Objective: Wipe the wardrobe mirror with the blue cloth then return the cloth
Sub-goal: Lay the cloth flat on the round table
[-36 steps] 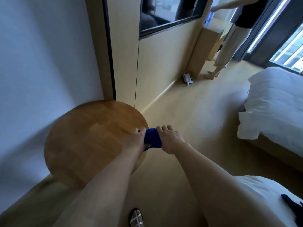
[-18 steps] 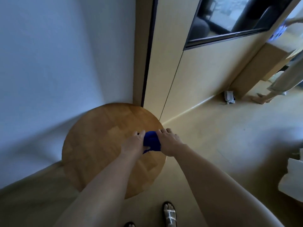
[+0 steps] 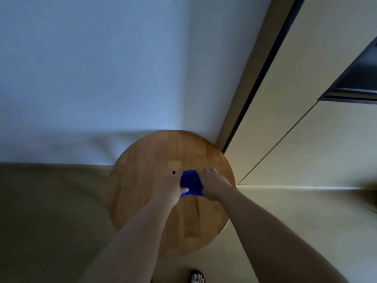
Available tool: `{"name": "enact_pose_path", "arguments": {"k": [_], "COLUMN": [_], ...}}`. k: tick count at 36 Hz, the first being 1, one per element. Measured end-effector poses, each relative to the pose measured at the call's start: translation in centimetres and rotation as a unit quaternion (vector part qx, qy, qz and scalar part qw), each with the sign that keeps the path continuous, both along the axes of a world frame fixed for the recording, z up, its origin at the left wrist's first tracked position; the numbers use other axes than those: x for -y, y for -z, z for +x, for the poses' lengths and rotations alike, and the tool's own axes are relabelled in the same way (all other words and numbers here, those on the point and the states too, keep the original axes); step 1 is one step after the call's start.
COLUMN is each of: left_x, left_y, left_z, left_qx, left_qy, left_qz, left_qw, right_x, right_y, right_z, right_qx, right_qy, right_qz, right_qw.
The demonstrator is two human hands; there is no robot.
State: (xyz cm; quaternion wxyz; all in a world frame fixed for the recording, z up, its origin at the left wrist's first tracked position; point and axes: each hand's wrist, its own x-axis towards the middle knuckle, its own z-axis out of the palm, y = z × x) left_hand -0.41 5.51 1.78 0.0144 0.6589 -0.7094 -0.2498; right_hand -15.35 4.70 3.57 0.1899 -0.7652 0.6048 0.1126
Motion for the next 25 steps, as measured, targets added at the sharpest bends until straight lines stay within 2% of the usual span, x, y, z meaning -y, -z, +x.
{"name": "enact_pose_path", "arguments": {"k": [9, 16, 25], "left_x": [0.7, 3.3, 8.1], "left_y": [3.5, 7.2, 12.7], "left_z": [1.4, 2.2, 2.9], "left_qx": [0.027, 0.045, 0.065], "left_qy": [-0.071, -0.056, -0.025], "left_qz": [0.036, 0.049, 0.033], "left_qw": [0.996, 0.996, 0.997], "right_x": [2.9, 5.4, 10.0], "right_y": [3.9, 7.6, 13.4], "right_z": [2.1, 2.9, 3.6], "right_qx": [0.000, -0.001, 0.012], "right_qy": [-0.054, -0.037, -0.021], "right_qz": [0.060, 0.096, 0.085], "right_qw": [0.997, 0.995, 0.996]}}
